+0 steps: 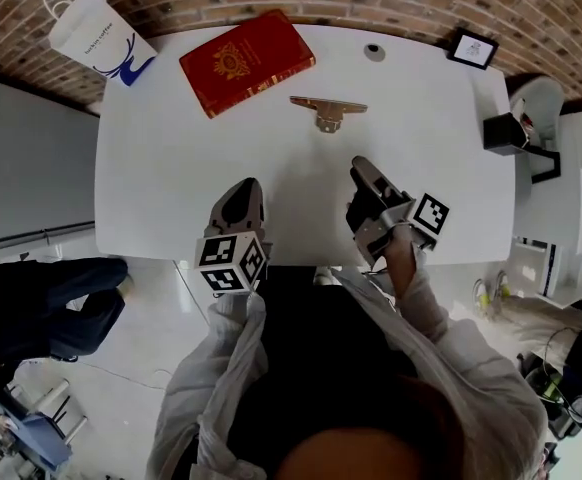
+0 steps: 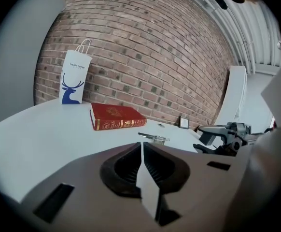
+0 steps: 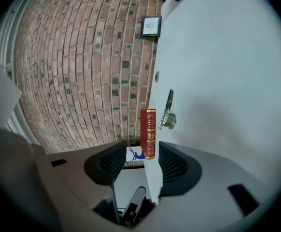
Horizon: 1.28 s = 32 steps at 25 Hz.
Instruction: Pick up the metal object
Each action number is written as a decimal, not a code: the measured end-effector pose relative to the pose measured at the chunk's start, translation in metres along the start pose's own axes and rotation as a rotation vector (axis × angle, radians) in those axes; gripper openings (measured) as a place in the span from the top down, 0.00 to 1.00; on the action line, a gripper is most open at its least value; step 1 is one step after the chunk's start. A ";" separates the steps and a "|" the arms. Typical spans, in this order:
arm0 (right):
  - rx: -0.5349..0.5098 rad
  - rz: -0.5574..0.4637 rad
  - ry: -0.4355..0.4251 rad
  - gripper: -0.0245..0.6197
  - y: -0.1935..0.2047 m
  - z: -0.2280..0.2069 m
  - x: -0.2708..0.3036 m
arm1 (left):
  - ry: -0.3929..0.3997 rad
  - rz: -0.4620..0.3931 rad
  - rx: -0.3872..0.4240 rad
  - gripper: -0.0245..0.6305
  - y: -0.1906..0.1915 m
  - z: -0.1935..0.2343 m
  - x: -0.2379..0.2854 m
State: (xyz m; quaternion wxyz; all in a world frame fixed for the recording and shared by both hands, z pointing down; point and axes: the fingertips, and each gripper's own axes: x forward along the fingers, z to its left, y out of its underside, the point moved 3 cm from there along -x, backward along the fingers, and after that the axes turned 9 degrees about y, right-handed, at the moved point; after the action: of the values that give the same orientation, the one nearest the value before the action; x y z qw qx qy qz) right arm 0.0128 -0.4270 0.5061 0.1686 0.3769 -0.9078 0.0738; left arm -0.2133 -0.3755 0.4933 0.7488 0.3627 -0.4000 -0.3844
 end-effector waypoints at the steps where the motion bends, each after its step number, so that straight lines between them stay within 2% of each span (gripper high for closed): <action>1: 0.023 -0.005 -0.005 0.64 -0.005 -0.001 0.006 | 0.005 -0.001 -0.005 0.92 -0.002 0.003 0.006; 10: 0.141 -0.025 0.003 0.64 -0.033 -0.010 0.065 | -0.028 0.002 -0.024 0.92 -0.012 0.040 0.044; 15: 0.183 -0.027 0.075 0.62 -0.038 -0.027 0.091 | -0.043 0.006 -0.022 0.92 -0.012 0.057 0.053; 19: 0.234 -0.033 0.085 0.62 -0.040 -0.037 0.108 | -0.046 0.010 -0.041 0.92 -0.006 0.061 0.053; 27: 0.280 -0.087 0.135 0.74 -0.042 -0.044 0.127 | -0.073 0.013 -0.048 0.92 -0.002 0.070 0.038; 30: 0.326 -0.111 0.114 0.82 -0.043 -0.043 0.130 | -0.077 0.011 -0.051 0.92 0.000 0.069 0.031; 32: 0.352 -0.125 0.093 0.93 -0.045 -0.041 0.131 | -0.081 0.013 -0.054 0.92 0.003 0.069 0.027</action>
State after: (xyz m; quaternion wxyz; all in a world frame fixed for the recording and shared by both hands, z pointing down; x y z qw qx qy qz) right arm -0.0314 -0.5341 0.5917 0.1459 0.4523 -0.8471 0.2379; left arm -0.2629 -0.4142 0.5334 0.7440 0.3239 -0.4218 -0.4044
